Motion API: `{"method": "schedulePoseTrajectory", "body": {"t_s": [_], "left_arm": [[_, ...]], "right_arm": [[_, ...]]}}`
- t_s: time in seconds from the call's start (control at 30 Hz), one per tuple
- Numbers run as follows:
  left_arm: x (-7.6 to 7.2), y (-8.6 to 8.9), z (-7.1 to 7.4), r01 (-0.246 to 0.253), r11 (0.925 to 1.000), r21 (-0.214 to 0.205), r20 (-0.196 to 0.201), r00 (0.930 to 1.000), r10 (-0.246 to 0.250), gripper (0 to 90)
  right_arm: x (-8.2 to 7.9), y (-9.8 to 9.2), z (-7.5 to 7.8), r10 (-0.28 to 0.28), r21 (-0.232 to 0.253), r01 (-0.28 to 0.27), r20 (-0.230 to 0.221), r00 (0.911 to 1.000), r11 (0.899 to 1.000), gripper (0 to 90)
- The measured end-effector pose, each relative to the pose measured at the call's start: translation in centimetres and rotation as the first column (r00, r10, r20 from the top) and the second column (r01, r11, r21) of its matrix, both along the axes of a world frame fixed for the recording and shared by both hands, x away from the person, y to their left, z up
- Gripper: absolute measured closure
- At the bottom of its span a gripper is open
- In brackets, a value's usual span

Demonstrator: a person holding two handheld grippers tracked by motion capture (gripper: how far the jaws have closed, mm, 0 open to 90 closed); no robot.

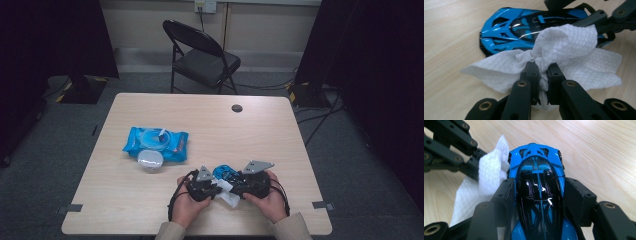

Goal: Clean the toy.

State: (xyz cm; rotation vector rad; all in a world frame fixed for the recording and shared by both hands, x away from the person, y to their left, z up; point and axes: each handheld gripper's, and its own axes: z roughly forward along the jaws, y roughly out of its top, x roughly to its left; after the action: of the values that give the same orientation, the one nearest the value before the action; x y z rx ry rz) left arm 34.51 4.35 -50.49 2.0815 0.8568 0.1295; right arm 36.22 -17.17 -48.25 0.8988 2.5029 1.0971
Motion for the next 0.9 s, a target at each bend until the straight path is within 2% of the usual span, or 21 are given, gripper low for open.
{"method": "schedulePoseTrajectory", "body": {"t_s": [0.13, 0.17, 0.23, 0.27, 0.33, 0.37, 0.6, 0.67, 0.73, 0.87, 0.9], "left_arm": [[-0.5, -1.4, 0.0, 0.027, 0.9996, -0.003, -0.001, 0.9996, -0.027, 83.2], [-0.6, -1.6, 0.1, 0.027, 0.9995, 0.017, 0.006, 0.9996, -0.027, 83.2], [-0.7, -1.8, 0.1, 0.04, 0.9992, 0.007, -0.005, 0.9992, -0.04, 83.3], [-0.8, -1.9, 0.1, 0.042, 0.999, 0.017, 0.004, 0.9991, -0.042, 83.3], [-1.0, -2.1, 0.0, 0.053, 0.9986, -0.006, -0.013, 0.9985, -0.053, 83.3], [-1.2, -2.4, 0.0, 0.054, 0.9985, -0.009, -0.004, 0.9985, -0.054, 83.3], [-1.5, -3.0, 0.2, 0.075, 0.9968, 0.027, 0.013, 0.9971, -0.075, 83.3], [-1.6, -3.3, 0.2, 0.085, 0.9962, 0.019, 0.003, 0.9964, -0.085, 83.3], [-1.8, -3.6, 0.2, 0.088, 0.9957, 0.028, 0.013, 0.996, -0.089, 83.3], [-2.0, -4.1, 0.5, 0.094, 0.9944, 0.048, 0.001, 0.9956, -0.094, 83.3], [-2.0, -4.2, 0.5, 0.097, 0.9944, 0.042, -0.007, 0.9953, -0.097, 83.3]], "right_arm": [[0.0, 0.0, 0.0, 0.0, -0.004, 0.0, 0.001, 1.0, 1.0, 43.6], [0.0, 0.0, 0.0, 0.0, -0.004, 0.0, 0.002, 1.0, 1.0, 43.6], [0.0, 0.0, 0.0, -0.001, 0.001, 0.001, 0.002, 1.0, 1.0, 43.5], [-0.1, 0.0, 0.0, -0.001, 0.001, 0.001, 0.003, 1.0, 1.0, 43.6], [-0.1, 0.0, 0.0, 0.0, -0.001, 0.0, 0.004, 1.0, 1.0, 43.6], [-0.1, 0.0, 0.0, 0.0, 0.001, 0.0, 0.006, 1.0, 1.0, 43.5], [-0.2, -0.2, -0.2, -0.002, 0.01, 0.002, 0.013, 0.9999, 1.0, 43.5], [-0.3, -0.3, -0.3, -0.007, 0.029, 0.006, 0.021, 0.9998, 1.0, 43.5], [-0.3, -0.5, -0.5, -0.009, 0.046, 0.008, 0.026, 0.9996, 0.999, 43.5], [-0.3, -0.5, -0.4, -0.007, 0.041, 0.006, 0.019, 0.9998, 0.999, 43.5], [-0.3, -0.5, -0.4, -0.005, 0.042, 0.004, 0.022, 0.9997, 0.999, 43.5]]}}
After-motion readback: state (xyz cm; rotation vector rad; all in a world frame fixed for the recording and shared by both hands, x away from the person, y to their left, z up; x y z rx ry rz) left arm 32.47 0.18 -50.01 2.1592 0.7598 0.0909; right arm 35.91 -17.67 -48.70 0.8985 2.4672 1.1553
